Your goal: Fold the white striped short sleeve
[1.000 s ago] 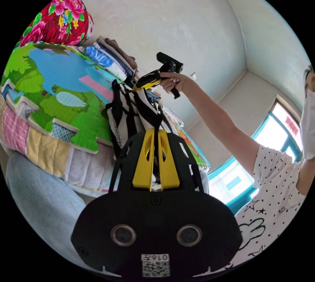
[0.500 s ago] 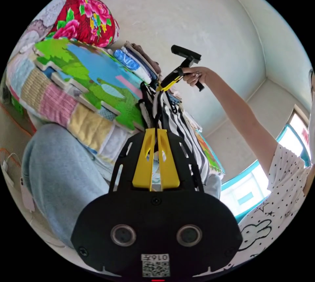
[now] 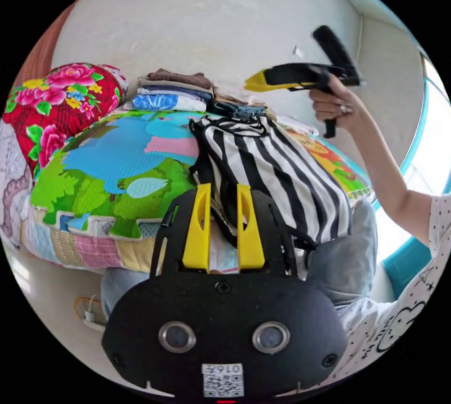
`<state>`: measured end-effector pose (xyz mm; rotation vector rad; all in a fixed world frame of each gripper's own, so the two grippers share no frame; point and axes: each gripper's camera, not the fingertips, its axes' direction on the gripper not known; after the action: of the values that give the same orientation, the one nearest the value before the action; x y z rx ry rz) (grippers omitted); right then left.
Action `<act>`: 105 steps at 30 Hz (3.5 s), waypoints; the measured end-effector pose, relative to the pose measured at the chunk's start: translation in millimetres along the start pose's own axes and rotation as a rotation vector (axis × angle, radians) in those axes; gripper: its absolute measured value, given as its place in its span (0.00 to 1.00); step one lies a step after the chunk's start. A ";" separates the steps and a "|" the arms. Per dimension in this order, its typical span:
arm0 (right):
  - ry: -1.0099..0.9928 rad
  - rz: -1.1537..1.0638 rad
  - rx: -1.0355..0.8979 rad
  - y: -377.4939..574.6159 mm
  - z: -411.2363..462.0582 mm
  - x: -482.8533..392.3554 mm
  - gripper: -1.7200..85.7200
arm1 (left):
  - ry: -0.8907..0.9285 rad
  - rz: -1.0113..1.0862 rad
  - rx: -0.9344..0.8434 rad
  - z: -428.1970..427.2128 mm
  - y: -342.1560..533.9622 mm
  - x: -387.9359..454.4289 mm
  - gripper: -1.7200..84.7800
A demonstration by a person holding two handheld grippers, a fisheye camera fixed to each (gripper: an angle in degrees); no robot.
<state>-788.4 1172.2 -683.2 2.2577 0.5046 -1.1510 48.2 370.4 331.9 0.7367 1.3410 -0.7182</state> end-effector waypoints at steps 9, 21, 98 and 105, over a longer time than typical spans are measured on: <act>0.422 -0.092 0.430 233.9 20.4 -144.6 0.14 | -0.180 0.012 -0.025 -1.1 -14.0 12.7 0.06; 0.561 0.024 0.157 270.6 112.3 -209.4 0.12 | -0.138 0.041 -0.049 -6.4 -10.7 1.5 0.03; 0.897 -0.165 0.187 241.2 -47.2 -36.0 0.13 | 0.047 0.112 -0.056 181.1 -223.8 -87.6 0.01; 0.882 -0.392 -0.142 132.5 26.5 42.4 0.12 | 0.154 0.104 -0.015 222.3 -224.6 -102.8 0.01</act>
<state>-707.8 1056.0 -690.9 2.5118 1.3578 -0.1772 -14.0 62.5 440.2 0.8567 1.4341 -0.5771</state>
